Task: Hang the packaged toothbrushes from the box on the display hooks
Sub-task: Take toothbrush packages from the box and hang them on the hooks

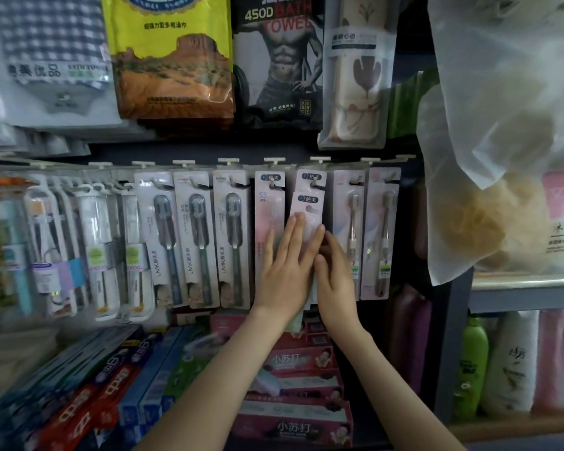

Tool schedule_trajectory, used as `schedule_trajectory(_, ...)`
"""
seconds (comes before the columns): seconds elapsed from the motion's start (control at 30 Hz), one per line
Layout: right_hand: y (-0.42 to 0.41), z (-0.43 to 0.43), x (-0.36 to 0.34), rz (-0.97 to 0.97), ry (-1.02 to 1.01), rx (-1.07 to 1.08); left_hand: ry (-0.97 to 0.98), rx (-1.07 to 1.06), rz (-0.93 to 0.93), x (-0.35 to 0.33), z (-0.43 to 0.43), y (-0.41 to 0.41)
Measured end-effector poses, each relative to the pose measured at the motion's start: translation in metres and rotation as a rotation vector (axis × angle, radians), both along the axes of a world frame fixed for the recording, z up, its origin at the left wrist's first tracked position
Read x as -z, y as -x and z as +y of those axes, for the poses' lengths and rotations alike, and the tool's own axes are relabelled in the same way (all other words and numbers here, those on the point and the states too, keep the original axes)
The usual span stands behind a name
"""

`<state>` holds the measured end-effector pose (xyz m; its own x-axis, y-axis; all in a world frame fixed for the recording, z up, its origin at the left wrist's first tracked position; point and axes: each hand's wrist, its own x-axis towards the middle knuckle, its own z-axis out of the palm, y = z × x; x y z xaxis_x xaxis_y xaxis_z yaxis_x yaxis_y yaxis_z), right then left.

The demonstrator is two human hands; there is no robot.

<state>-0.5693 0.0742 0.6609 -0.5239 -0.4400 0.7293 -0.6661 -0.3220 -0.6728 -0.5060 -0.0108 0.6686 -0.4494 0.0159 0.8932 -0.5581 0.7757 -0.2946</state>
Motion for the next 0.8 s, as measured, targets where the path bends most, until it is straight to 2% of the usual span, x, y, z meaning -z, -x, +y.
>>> schedule_trajectory(0.17, -0.006, -0.002, -0.008, -0.106, 0.02, 0.002, 0.001, 0.078, -0.056, 0.011, -0.002, -0.01)
schedule_trajectory(0.27, -0.01, -0.002, -0.014, -0.159, 0.017, -0.032, -0.123, 0.211, -0.077, 0.016, 0.001, -0.009)
schedule_trajectory(0.43, -0.019, 0.0, -0.011, -0.27, -0.001, -0.058, -0.203, 0.299, -0.096, 0.019, 0.009, -0.022)
schedule_trajectory(0.63, -0.028, 0.012, -0.031, -0.322, 0.011, -0.161, -0.185, 0.444, -0.153, -0.002, 0.014, -0.044)
schedule_trajectory(0.7, -0.031, 0.014, -0.047, -0.323, 0.042, -0.144, -0.174, 0.456, -0.124, -0.014, 0.011, -0.049)
schedule_trajectory(0.8, -0.032, 0.014, -0.07, -0.329, 0.127, -0.115, -0.134, 0.32, 0.049, -0.032, 0.001, -0.058)
